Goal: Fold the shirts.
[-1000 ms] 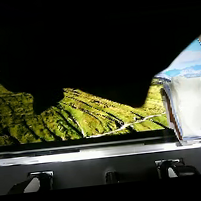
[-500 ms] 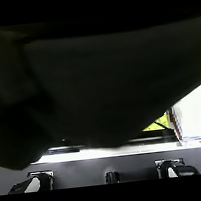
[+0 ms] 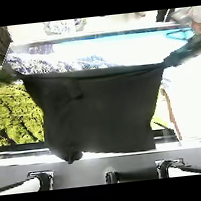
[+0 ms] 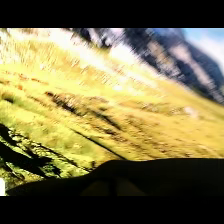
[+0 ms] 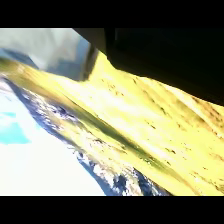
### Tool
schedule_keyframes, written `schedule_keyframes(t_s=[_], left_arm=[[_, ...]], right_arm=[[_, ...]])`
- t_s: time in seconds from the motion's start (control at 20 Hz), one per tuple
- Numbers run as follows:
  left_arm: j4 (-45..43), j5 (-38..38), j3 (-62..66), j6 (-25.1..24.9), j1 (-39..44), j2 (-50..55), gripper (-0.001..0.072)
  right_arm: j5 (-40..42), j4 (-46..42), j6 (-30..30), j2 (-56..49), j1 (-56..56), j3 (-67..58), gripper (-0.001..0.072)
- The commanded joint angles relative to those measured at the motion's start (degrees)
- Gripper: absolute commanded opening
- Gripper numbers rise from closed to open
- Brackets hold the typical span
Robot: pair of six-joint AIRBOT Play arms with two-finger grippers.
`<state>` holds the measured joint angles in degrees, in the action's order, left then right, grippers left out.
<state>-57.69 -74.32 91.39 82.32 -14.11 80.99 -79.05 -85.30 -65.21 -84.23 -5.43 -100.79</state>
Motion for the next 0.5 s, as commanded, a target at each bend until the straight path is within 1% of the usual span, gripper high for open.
schedule_keyframes(t_s=[0.0,0.15,0.25,0.35,0.4,0.45], left_arm=[[1.33,12.09,-2.60,-2.45,3.06,13.40,0.0027],[4.26,20.44,2.49,-2.49,4.11,21.18,0.0027],[5.86,25.35,5.11,-3.78,4.39,23.56,0.0028],[5.81,26.32,7.32,-5.66,4.39,24.24,0.0028],[5.81,25.64,8.41,-6.67,4.04,24.13,0.0028],[5.77,23.65,9.57,-6.91,3.54,24.06,0.0027]], right_arm=[[14.86,6.03,-3.30,-15.52,-0.02,1.20,0.0039],[29.99,11.65,-3.45,-20.37,-0.02,1.22,0.0040],[38.34,13.44,-3.45,-20.96,-0.02,1.20,0.0040],[41.31,12.57,-3.41,-20.87,-0.09,0.20,0.0040],[40.79,10.49,-3.41,-20.72,-0.09,-0.81,0.0040],[38.60,9.18,-3.39,-20.50,-0.09,-1.70,0.0040]])
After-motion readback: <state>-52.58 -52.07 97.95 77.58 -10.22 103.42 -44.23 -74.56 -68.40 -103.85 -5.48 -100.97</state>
